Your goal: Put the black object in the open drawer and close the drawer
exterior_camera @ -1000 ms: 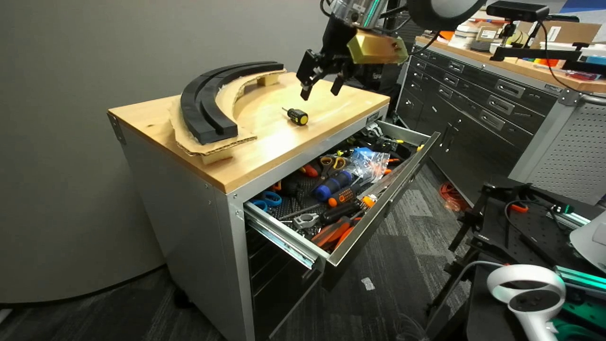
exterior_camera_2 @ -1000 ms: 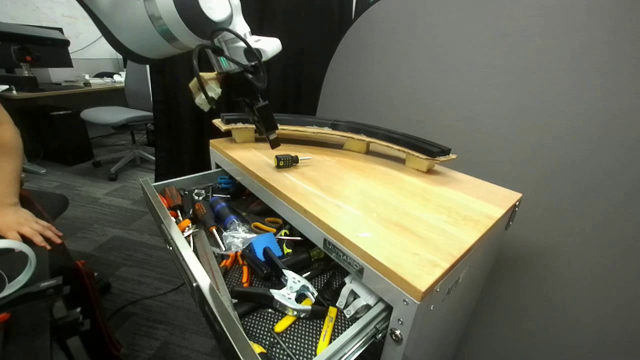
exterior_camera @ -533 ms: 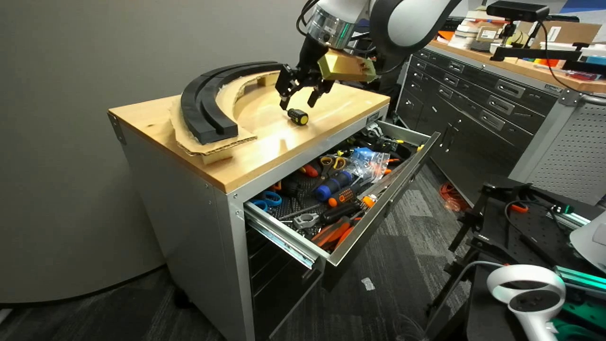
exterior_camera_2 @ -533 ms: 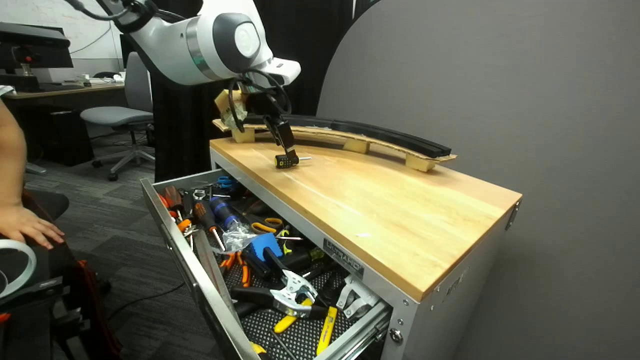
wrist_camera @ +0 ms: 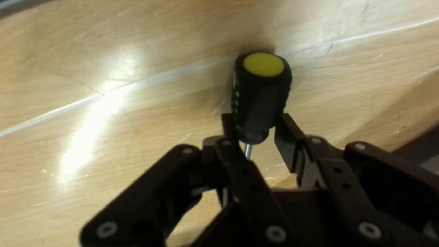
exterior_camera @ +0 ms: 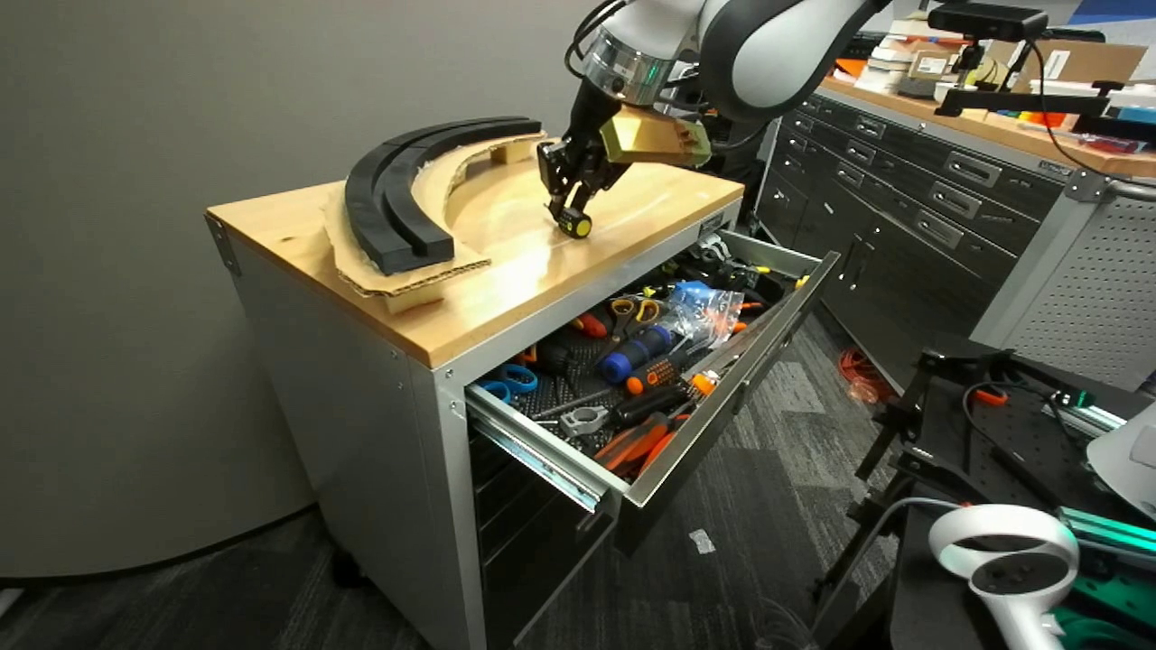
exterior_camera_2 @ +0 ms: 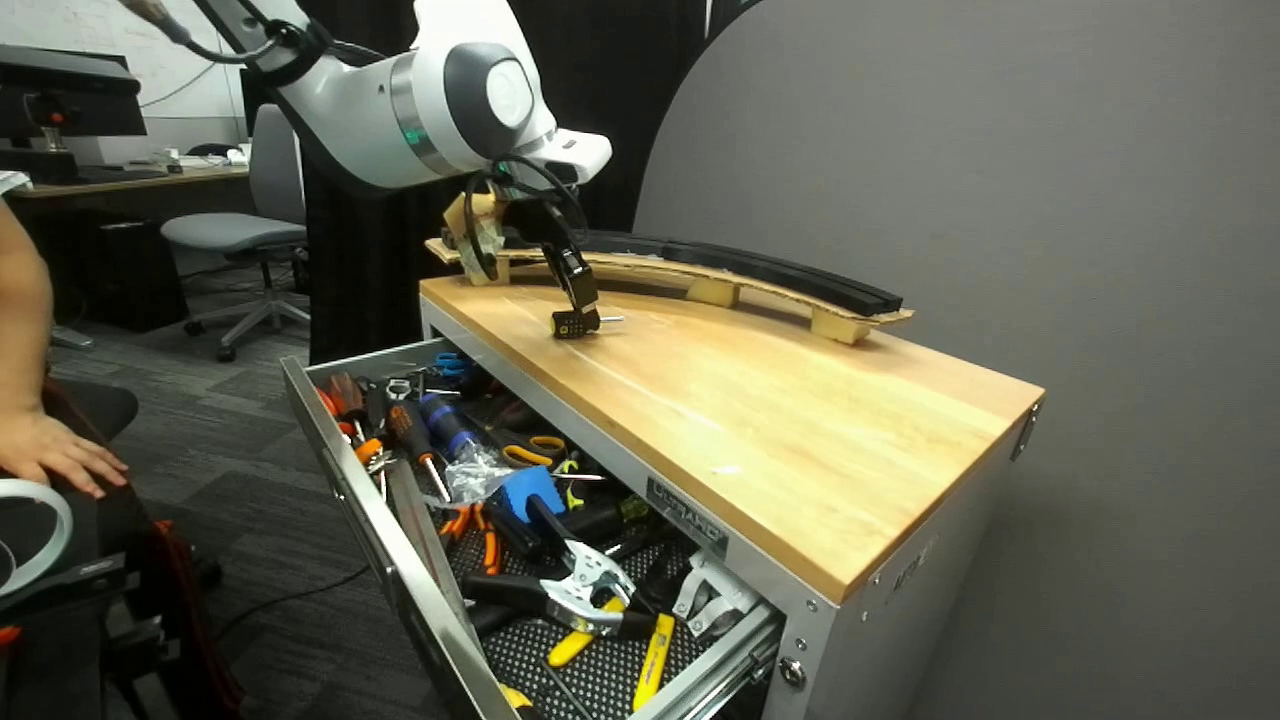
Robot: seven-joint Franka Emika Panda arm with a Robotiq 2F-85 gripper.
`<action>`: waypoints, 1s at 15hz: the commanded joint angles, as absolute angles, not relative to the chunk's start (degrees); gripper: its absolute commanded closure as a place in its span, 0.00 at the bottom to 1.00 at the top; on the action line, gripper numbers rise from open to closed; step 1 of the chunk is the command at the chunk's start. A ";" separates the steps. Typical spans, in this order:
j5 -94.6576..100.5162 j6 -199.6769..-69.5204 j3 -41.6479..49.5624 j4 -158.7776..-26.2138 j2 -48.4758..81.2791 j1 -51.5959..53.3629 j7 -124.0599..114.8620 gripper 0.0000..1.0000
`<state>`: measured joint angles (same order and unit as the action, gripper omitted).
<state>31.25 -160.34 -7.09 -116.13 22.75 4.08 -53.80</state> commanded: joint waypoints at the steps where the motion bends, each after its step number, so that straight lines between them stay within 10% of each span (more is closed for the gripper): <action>1: 28.28 -160.74 -8.80 -119.19 21.37 1.82 -51.69 0.86; 14: 11.36 -141.03 -4.70 -136.83 2.80 5.75 -25.06 0.86; 15: 11.70 -142.29 -4.77 -137.53 2.82 5.72 -24.97 0.42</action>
<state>10.97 -141.91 -5.52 -134.59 5.53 4.88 -26.90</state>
